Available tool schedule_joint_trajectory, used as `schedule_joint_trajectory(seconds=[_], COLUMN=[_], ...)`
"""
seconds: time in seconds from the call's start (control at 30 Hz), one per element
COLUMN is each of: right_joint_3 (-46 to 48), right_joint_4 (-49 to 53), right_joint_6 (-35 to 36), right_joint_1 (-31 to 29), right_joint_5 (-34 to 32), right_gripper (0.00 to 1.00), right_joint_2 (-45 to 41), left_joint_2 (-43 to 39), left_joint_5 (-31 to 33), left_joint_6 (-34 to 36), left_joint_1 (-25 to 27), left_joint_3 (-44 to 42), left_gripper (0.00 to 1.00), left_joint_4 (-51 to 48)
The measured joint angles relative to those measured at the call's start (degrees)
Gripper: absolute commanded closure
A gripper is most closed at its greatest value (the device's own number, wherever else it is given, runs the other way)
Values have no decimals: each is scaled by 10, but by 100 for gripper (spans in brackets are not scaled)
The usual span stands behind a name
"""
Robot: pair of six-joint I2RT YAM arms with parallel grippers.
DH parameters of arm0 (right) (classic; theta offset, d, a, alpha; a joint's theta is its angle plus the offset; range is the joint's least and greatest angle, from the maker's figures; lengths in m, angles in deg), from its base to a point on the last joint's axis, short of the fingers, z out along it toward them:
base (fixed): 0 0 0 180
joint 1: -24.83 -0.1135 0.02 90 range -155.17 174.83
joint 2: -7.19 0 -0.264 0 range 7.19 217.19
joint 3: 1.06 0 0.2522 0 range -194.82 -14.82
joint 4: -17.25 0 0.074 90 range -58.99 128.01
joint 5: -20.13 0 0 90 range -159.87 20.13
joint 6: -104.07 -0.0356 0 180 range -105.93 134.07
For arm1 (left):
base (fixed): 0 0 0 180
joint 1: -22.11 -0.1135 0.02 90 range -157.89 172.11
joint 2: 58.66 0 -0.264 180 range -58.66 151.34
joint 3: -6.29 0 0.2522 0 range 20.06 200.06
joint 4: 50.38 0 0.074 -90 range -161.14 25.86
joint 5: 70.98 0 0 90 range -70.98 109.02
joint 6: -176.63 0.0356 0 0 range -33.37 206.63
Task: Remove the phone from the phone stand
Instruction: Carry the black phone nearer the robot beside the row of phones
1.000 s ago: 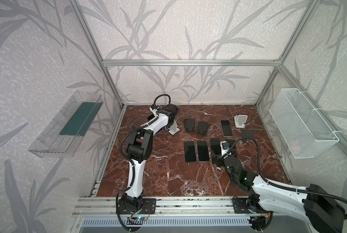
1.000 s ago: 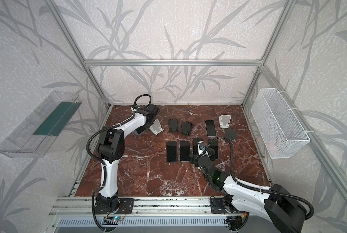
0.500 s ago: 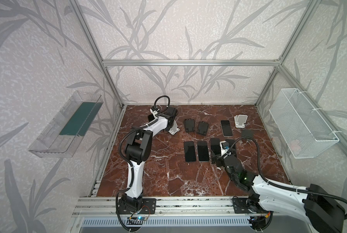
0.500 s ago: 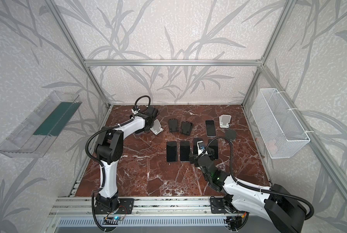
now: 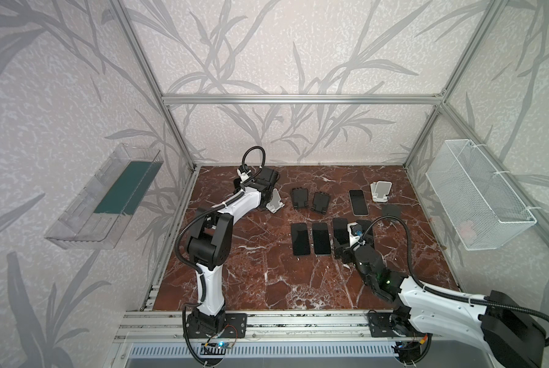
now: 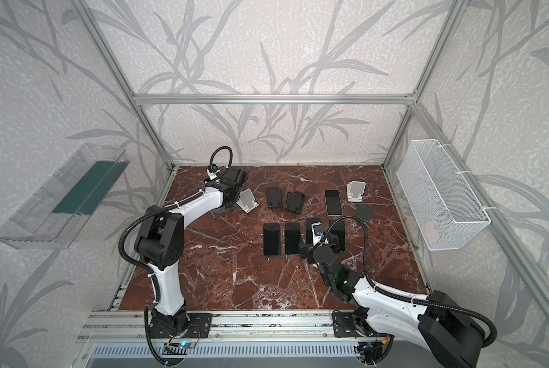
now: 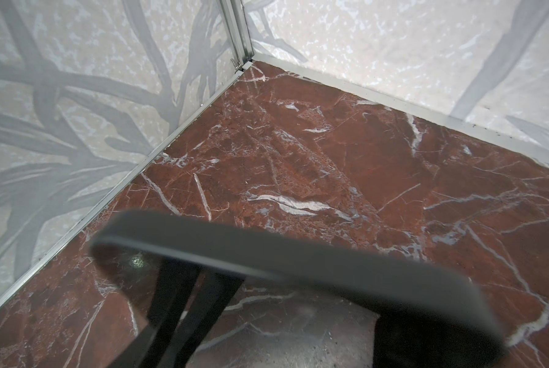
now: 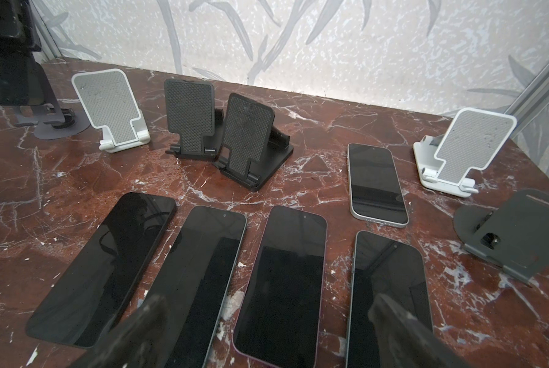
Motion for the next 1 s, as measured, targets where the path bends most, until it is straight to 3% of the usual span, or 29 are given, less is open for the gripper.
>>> schedule_joint_trajectory(seconds=[0.4,0.57,0.77,1.0], right_joint_3=[0,0,0,0], right_joint_4=[-17,-18,-19,-19], right_joint_6=[2,-4,-16,-24], right_joint_1=[0,0,0,0], right_joint_5=[54,59,69,73], right_gripper=[1,1,1,1], right_joint_2=[-1,-6,-6,2], left_joint_2=[-127,-183,-221,-209], left_joint_5=[-47,-97,-173,-238], left_joint_6=[98,125,127,109], left_joint_1=[63,92,106,131], left_joint_3=[-70,-118,-160,-169], left_gripper=[50,51,53,54], left_joint_4=[17,7,-34,-96])
